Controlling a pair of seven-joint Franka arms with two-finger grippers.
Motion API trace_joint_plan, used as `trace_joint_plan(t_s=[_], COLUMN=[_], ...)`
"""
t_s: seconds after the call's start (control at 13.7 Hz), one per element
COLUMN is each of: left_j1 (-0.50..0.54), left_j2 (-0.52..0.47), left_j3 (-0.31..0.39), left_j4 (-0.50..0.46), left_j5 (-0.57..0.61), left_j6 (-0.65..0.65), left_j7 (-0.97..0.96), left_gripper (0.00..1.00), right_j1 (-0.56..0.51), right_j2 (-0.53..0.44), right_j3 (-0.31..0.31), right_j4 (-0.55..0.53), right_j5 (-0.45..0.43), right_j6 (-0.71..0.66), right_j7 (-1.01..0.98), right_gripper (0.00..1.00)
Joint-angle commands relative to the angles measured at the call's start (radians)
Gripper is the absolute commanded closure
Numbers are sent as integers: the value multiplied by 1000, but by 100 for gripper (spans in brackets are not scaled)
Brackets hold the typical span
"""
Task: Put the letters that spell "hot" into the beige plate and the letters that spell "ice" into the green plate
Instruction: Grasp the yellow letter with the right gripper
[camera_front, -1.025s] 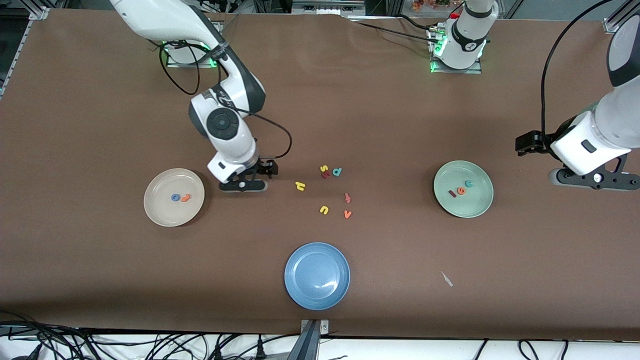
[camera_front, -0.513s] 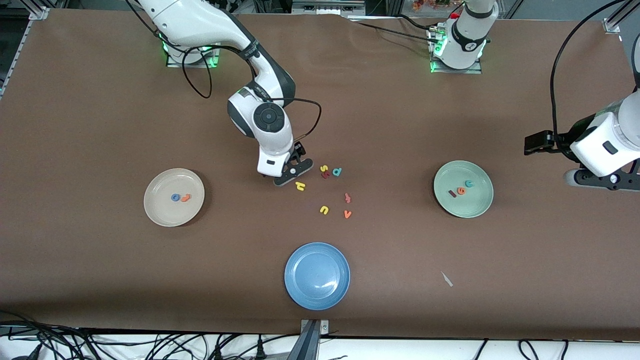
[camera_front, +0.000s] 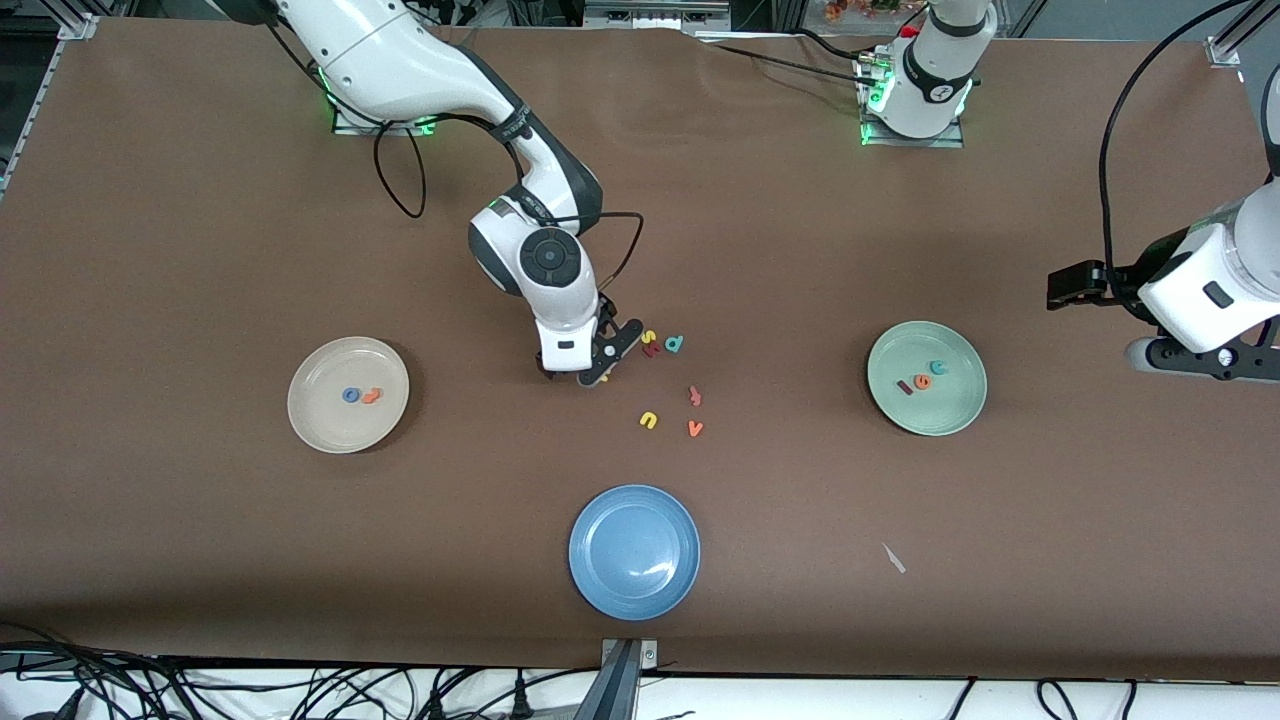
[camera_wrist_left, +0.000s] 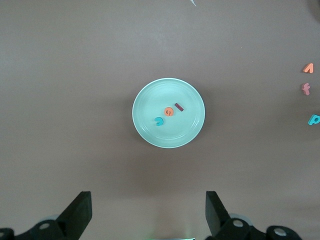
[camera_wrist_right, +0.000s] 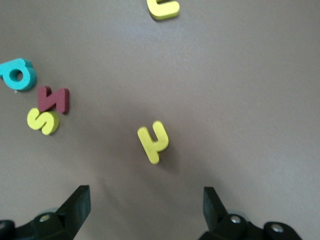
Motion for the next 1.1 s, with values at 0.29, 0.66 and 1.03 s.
trace_joint_plan(t_s=[0.29, 0.66, 1.03], left_j1=[4, -1, -6], left_j2=[-16, -16, -16], left_j3=[-2, -6, -6], left_j4=[-6, -6, -6], left_j5=[-16, -18, -15], left_j6=[-7, -7, -7], left_j7=[20, 20, 18], left_gripper=[0, 0, 0], right_j1=[36, 36, 36], right_j2=[83, 104, 121], right_j3=[0, -8, -30], right_j4=[91, 123, 127], right_j5=[-16, -16, -16], right_j6=[-9, -6, 22], right_j7=[-39, -109, -177], right_gripper=[0, 1, 8])
